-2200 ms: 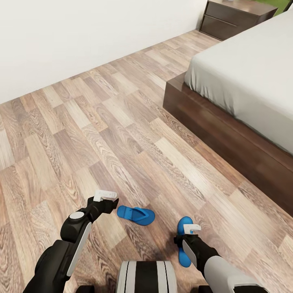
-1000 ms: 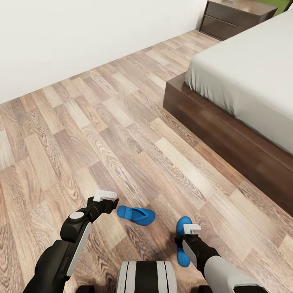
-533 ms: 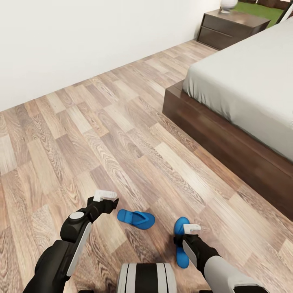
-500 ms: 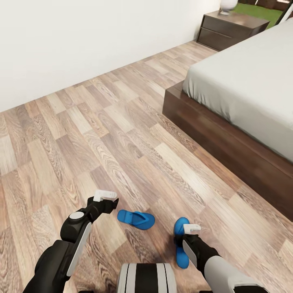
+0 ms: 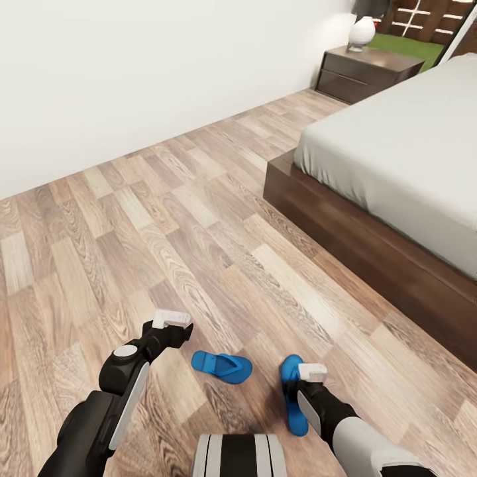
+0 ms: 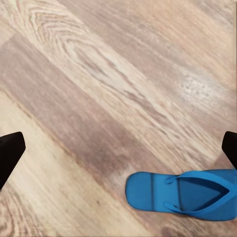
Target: In the bedroom, move the book from the bed onto either nightstand, and place the two sandals side by side next to the bed.
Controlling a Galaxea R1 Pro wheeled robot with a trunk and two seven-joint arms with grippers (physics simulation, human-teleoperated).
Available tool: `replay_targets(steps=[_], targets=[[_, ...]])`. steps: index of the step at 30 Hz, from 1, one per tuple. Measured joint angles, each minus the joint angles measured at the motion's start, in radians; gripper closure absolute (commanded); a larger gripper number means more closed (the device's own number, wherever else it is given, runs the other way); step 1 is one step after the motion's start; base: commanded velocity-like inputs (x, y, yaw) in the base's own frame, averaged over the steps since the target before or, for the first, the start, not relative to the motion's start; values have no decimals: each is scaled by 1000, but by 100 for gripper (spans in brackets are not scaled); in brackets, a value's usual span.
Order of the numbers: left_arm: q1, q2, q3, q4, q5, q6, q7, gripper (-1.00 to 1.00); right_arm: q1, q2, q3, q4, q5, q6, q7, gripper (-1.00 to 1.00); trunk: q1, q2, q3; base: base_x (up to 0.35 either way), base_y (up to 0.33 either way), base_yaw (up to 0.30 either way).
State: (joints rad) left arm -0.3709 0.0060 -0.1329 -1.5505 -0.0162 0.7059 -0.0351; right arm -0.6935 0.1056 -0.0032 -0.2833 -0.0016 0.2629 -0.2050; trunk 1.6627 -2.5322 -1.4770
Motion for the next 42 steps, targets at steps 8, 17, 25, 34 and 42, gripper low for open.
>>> replay_targets(steps=[8,17,25,34,42], targets=[[-1,0,0,1,0,-1,0,-100,0,0,1,-2,1,-3,0,100,-4,2,31,0,0,0],[0,0,0,3,-1,-1,0,-100,3,0,-3,-1,-3,-44,1,100,-8,4,66,0,0,0],[0,0,0,4,-2,-1,2,-100,5,0,-2,-3,-4,-49,2,100,-11,6,97,0,0,0],[0,0,0,5,-4,-1,3,-100,6,-1,-2,-3,1,-53,2,100,-15,8,132,0,0,0],[-1,-1,0,8,-5,-2,3,-100,9,-2,-2,-1,3,-88,2,100,-19,10,162,0,0,0]])
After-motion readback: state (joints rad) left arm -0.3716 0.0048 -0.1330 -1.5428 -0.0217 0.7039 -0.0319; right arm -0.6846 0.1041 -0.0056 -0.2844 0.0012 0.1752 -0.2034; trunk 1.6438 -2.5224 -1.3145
